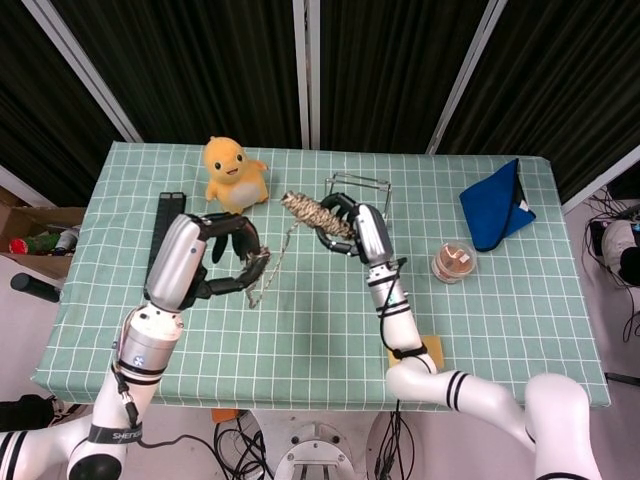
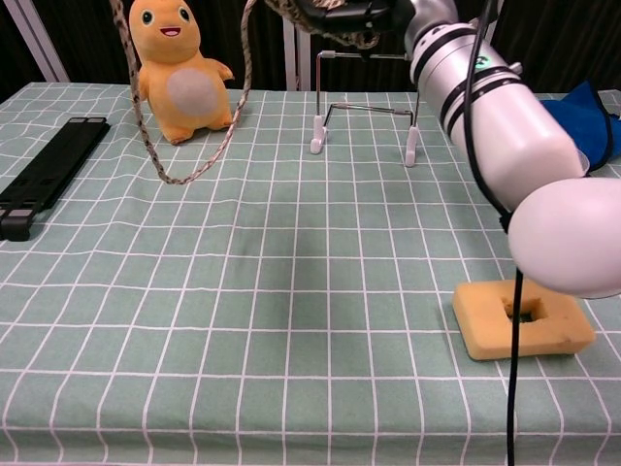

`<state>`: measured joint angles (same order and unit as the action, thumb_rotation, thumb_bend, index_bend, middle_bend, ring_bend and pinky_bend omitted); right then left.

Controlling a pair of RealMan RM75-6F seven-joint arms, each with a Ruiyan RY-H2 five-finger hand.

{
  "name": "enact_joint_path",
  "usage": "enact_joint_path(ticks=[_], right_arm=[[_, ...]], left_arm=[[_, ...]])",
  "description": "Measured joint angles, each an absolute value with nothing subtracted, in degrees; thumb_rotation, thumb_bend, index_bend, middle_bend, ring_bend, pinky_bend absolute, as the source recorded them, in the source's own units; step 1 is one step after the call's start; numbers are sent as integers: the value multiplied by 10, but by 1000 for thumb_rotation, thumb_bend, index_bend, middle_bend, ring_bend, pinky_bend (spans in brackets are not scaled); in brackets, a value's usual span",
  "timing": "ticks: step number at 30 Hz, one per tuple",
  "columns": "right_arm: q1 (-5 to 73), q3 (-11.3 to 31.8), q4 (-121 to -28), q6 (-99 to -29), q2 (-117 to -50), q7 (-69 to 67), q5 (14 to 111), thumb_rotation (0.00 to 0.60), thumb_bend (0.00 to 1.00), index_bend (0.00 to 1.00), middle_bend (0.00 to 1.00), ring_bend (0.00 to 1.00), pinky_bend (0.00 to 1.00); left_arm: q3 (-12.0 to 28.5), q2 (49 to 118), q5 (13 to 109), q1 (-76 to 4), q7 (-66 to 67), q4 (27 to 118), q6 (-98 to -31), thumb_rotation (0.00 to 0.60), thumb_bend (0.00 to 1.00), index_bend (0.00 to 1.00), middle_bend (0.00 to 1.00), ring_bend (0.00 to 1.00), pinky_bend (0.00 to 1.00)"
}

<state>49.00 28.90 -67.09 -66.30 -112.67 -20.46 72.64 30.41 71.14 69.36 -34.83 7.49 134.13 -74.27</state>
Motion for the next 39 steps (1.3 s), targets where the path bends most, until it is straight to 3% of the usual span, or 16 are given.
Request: enact_joint_path(ticks=[6, 12, 20, 29, 39], right_arm=[[522, 267, -647, -640, -1138, -239, 761, 600, 649, 817, 625, 616, 842], [541, 260, -643, -632, -1142, -273, 779, 600, 663, 817, 625, 616, 842], [523, 212, -686, -649, -1114, -335, 826, 600, 689, 817, 625, 616, 842], [479, 162, -775, -689, -1053, -391, 868, 600, 701, 817, 627, 617, 842], [401, 123, -861, -777, -984, -443, 895, 600, 724, 821, 632, 617, 842]], left_arm=[[365, 705, 579, -422, 96, 1347, -717, 600, 414, 773, 734, 675, 839], [428, 696, 404, -513, 125, 1345, -711, 600, 415, 773, 734, 676, 840], [480, 685, 199, -642, 173, 1253, -724, 600, 414, 773, 735, 676, 840], [464, 677, 120, -650, 155, 1127, -695, 600, 415, 773, 735, 677, 841], [385, 684, 93, -596, 121, 1024, -646, 600, 414, 773, 736, 678, 842]])
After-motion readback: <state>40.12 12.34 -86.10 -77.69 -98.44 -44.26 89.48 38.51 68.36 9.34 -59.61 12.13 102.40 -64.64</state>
